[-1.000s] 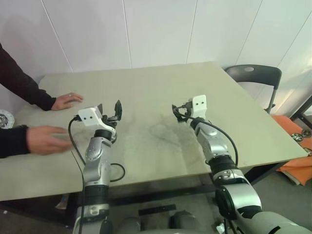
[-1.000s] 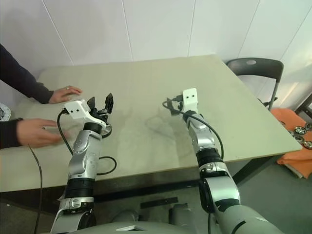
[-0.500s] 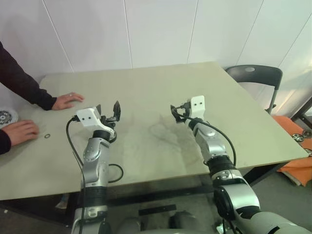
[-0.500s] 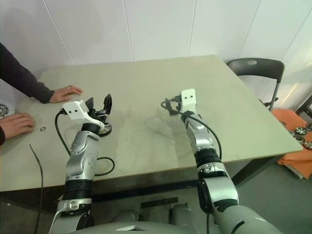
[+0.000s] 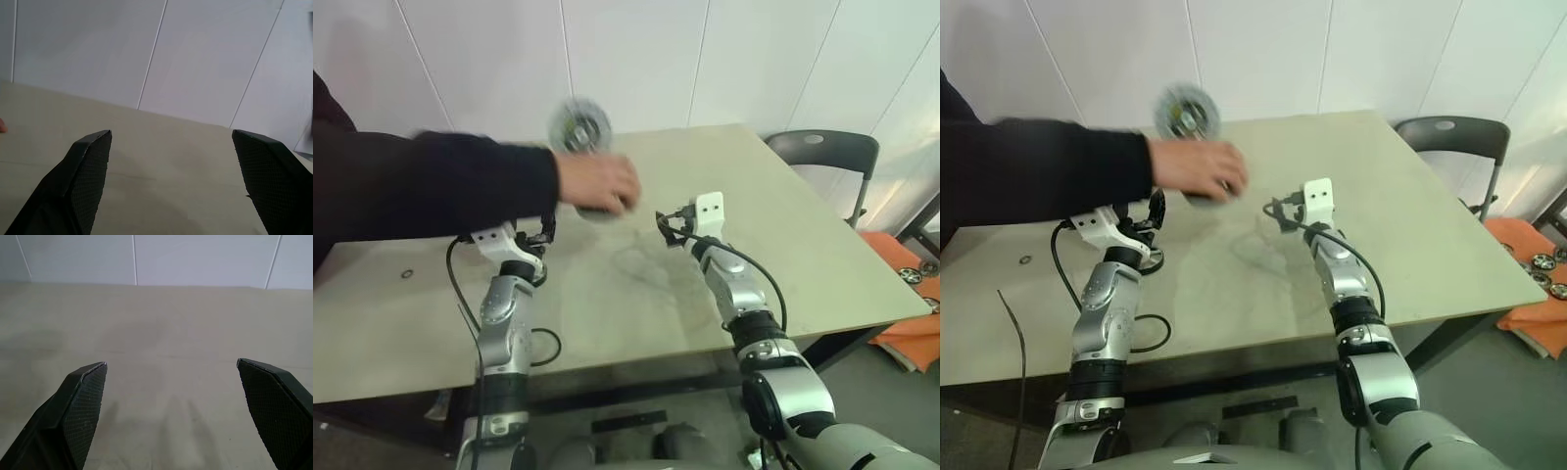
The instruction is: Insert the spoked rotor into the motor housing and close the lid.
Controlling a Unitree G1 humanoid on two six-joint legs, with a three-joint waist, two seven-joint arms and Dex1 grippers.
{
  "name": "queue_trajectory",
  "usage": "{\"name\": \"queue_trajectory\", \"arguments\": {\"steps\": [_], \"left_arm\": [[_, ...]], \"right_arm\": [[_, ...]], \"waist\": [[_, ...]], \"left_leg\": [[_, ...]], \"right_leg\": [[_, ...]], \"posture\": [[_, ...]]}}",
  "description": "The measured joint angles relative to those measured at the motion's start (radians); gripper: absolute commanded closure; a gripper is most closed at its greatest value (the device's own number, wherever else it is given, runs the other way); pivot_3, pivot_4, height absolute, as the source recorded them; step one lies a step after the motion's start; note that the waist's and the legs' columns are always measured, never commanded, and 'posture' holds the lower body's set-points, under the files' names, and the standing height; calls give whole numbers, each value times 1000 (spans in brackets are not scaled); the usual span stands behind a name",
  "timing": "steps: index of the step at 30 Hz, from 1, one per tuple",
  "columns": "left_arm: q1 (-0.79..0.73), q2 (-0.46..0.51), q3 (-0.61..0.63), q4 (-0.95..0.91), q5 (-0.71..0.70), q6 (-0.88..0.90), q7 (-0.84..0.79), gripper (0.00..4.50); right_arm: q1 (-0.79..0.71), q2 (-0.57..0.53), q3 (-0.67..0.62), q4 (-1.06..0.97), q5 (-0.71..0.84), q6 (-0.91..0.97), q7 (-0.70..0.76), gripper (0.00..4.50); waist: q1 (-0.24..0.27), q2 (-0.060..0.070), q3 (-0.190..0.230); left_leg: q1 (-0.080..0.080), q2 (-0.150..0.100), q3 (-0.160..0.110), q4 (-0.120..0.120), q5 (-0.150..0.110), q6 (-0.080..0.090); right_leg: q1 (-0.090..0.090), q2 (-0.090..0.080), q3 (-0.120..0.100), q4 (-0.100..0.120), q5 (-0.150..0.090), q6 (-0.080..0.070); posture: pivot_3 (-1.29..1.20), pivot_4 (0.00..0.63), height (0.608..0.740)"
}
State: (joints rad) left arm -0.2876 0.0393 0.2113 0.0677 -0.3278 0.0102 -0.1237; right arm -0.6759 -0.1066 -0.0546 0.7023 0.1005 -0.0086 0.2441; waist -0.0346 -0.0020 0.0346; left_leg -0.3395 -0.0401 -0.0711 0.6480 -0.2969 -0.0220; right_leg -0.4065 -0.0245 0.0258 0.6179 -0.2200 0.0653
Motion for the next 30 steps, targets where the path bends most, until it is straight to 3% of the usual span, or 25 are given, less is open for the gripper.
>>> {"name": "queue_trajectory", "arguments": {"steps": [30], "left_arm": [[-27,22,7,7,-1,3,-5,316]], "right_arm": [[-19,11,-5,47,0,-30,-5,61]], "waist": [[-1,0,0]], "left_leg": [[0,0,0,0,0,0]], "right_leg": [[0,0,0,0,0,0]], "posture": [[0,0,740]]}}
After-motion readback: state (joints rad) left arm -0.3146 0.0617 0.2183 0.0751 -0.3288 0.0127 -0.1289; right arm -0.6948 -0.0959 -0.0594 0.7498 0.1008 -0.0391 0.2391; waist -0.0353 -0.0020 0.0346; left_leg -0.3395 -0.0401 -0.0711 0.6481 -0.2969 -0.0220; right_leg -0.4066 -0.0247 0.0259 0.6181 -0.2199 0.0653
